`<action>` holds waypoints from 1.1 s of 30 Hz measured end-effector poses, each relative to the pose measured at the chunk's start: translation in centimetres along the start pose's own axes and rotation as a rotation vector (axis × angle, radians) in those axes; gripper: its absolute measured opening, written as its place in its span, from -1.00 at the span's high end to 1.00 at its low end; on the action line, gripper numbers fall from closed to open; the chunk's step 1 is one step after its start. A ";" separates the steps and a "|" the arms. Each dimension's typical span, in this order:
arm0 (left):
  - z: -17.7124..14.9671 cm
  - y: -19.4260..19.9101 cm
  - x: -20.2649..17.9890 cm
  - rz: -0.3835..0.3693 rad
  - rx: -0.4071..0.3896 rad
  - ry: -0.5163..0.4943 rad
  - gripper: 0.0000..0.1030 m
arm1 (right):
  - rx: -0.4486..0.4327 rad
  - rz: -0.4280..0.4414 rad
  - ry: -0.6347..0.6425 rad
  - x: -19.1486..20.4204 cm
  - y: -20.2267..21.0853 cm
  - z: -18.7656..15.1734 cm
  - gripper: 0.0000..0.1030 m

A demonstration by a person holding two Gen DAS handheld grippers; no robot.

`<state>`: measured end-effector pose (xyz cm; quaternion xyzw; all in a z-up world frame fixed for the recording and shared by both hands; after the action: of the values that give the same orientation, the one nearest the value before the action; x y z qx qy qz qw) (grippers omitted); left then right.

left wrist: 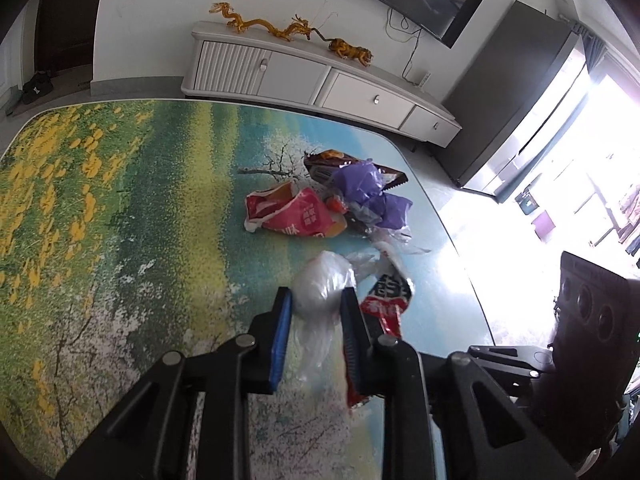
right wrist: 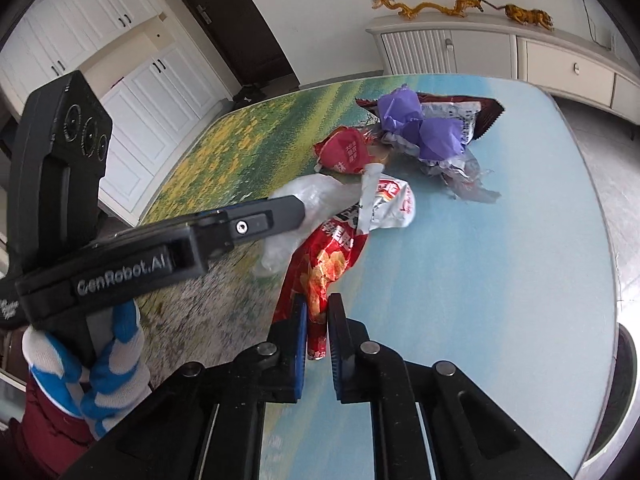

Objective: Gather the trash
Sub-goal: 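Grasp the white plastic bag with the left tool while the right tool grasps the red snack bag, then carry both bags over the bin and open both tools to drop them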

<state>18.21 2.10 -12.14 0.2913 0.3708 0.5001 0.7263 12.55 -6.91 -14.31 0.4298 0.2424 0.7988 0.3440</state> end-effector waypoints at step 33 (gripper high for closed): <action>-1.0 18.0 -6.9 0.315 -0.400 -0.126 0.55 | -0.323 -0.073 0.139 5.4 17.2 -2.8 0.82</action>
<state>6.63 1.55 3.26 0.2266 0.1685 0.6511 0.7045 2.14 -14.24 -1.22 0.3035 0.1495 0.8423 0.4197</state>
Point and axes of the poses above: each gripper's, at about its wrist camera, not at the fingertips, and y roughly against the way its jaws point, x to its left, z to its top, the point moved 7 cm from there along -y, roughly the way its jaws point, and after that the axes turned 9 degrees about z, right-handed, at the moved point
